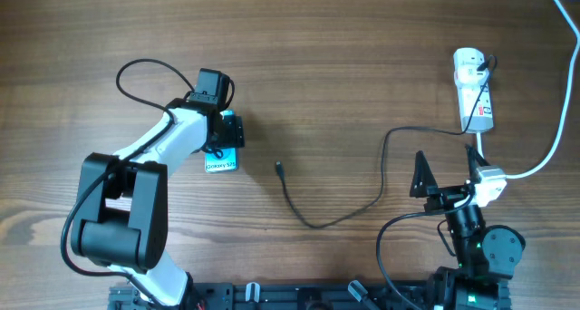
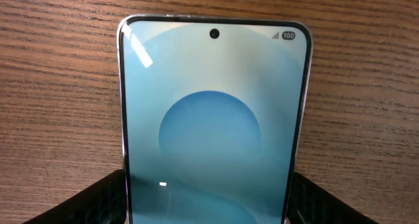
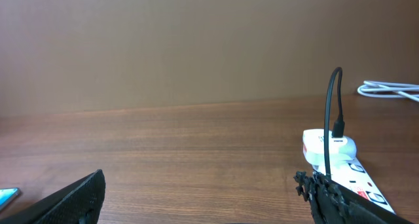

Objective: Plug charger to phone and switch on socket

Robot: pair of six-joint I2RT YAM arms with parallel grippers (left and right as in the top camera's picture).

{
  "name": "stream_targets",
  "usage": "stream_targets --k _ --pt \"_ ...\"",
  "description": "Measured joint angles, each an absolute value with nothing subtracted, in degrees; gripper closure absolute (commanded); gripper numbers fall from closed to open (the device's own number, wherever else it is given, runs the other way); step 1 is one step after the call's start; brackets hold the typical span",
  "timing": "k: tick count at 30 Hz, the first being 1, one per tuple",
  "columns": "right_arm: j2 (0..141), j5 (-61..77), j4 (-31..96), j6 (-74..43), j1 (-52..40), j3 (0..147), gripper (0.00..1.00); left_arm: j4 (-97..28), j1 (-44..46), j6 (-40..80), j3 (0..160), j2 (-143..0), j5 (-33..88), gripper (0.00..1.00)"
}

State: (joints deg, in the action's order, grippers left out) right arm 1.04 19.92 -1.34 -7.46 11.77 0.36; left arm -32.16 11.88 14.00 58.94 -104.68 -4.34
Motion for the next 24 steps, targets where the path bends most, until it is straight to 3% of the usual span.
stream_targets --k 6,24 --pt "1.04 19.92 -1.34 -7.46 11.77 0.36 0.0 -32.56 11.88 14.02 59.16 -104.68 -4.19 0.27" --pt "1.04 19.92 -1.34 -7.49 11.77 0.36 0.0 -34.5 11.88 14.76 58.76 -100.99 -0.21 0.26"
